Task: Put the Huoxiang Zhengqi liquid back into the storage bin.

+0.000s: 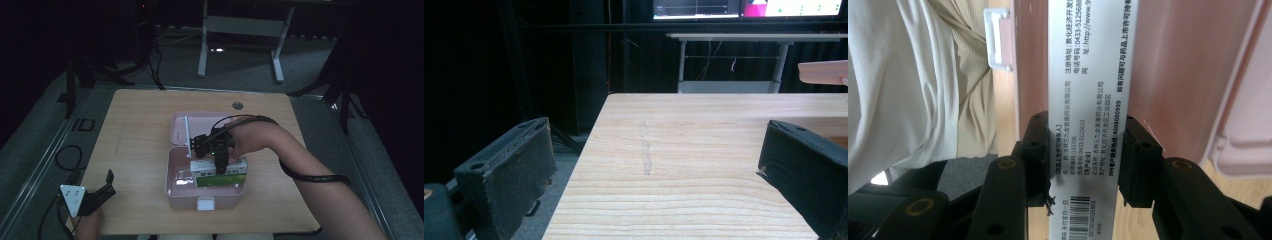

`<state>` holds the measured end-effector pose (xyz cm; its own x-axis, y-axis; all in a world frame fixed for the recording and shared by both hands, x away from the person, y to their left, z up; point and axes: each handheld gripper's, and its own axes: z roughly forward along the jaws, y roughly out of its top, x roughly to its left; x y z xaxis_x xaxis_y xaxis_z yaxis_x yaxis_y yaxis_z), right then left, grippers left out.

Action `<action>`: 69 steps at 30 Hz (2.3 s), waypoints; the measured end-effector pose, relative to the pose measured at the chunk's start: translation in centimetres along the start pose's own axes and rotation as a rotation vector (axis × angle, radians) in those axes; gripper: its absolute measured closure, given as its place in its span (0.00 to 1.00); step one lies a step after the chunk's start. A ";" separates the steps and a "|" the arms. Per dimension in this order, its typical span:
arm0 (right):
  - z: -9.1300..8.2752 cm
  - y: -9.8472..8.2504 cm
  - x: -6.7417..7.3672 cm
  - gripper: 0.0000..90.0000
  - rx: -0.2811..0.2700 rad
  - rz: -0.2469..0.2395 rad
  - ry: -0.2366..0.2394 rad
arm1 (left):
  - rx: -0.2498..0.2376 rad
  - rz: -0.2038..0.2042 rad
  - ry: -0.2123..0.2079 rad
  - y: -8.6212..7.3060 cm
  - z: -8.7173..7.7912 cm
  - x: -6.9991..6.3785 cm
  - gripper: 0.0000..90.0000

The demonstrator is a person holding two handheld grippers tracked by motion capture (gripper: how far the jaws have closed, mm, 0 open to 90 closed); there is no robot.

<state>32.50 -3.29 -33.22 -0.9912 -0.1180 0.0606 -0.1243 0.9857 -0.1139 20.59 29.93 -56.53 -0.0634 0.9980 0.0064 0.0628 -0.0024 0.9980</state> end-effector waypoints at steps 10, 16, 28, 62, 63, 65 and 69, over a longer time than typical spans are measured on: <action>1.3 1.4 0.0 0.69 0.021 -0.016 0.013 | 0.000 -0.004 -0.002 0.0 0.0 0.1 0.02; 3.9 1.6 -0.6 0.69 0.041 0.000 0.034 | 0.001 -0.004 -0.003 0.0 0.0 0.1 0.02; 7.7 1.4 -1.2 0.69 0.011 0.014 0.066 | 0.001 -0.001 -0.003 0.0 0.0 0.1 0.02; 5.5 -2.8 -2.3 0.56 -0.149 0.090 0.016 | 0.004 0.002 -0.003 0.0 0.0 0.0 0.02; 5.1 -3.3 -2.4 0.56 -0.165 0.093 0.010 | 0.004 0.003 -0.004 0.0 0.0 0.0 0.02; 4.2 -4.4 -2.5 0.54 -0.188 0.113 -0.007 | 0.005 0.003 -0.003 0.0 0.0 0.0 0.02; 3.1 -6.8 -2.8 0.51 -0.237 0.158 -0.043 | 0.004 0.003 -0.004 0.0 0.0 0.0 0.02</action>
<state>36.02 -10.05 -35.70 -0.9991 0.0396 0.0180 0.0415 0.9922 0.1172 20.59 29.93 -56.53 -0.0597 0.9982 0.0090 0.0672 -0.0050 0.9977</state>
